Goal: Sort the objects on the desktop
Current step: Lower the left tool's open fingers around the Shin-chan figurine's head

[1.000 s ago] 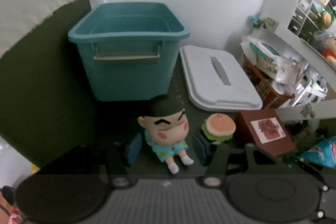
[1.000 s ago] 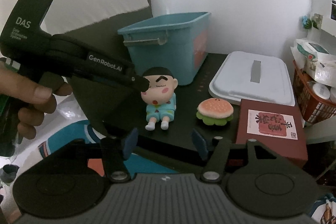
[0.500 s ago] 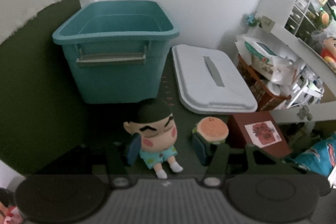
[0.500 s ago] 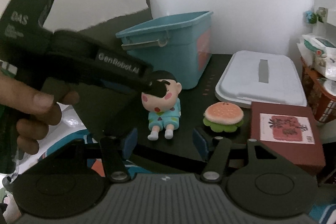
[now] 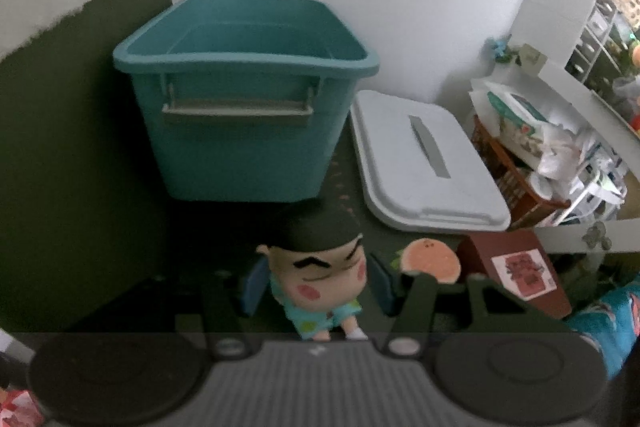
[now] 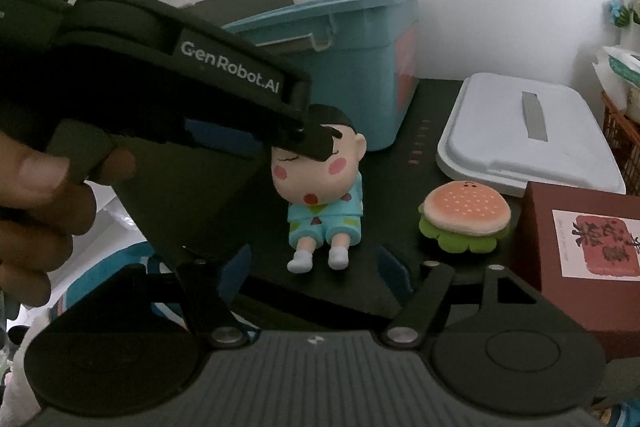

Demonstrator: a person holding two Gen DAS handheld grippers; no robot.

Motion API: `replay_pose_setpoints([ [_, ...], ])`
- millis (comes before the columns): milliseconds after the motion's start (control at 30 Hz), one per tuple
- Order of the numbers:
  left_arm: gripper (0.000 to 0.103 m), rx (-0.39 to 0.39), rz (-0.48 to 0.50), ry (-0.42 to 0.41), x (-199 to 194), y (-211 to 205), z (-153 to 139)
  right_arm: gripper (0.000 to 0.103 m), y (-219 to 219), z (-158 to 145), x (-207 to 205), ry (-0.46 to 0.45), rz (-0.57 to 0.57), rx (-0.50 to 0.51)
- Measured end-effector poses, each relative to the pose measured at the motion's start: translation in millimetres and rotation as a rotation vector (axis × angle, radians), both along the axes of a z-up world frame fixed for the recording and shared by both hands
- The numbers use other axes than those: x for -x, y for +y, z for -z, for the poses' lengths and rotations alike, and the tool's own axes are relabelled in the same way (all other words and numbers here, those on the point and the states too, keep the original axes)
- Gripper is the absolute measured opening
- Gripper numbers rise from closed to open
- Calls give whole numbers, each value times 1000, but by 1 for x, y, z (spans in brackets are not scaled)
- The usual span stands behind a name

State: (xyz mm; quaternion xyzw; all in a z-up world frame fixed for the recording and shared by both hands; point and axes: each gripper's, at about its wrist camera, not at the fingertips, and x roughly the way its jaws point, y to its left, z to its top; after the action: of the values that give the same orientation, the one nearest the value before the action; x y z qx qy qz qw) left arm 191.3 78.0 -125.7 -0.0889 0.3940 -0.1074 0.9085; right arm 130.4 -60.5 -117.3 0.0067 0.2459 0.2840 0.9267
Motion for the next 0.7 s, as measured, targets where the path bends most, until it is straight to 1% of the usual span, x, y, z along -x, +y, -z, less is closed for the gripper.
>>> replay_pose_setpoints([
  [233, 58, -1, 25, -13, -6, -4, 1, 72, 5, 6, -11, 15, 1, 10],
  [367, 60, 16, 21, -16, -9, -1, 3, 69, 12, 7, -13, 12, -19, 9],
  [433, 60, 13, 17, -17, -10, -1, 2, 65, 15, 9, -15, 17, -27, 13],
  [500, 60, 10, 30, -14, -11, 0, 2, 55, 19, 11, -18, 21, -30, 23],
  [600, 60, 5, 30, -15, -11, 1, 1, 45, 20, 12, -17, 11, -30, 37],
  [700, 60, 7, 27, -21, -11, 2, -1, 43, 17, 12, -14, 9, -35, 45],
])
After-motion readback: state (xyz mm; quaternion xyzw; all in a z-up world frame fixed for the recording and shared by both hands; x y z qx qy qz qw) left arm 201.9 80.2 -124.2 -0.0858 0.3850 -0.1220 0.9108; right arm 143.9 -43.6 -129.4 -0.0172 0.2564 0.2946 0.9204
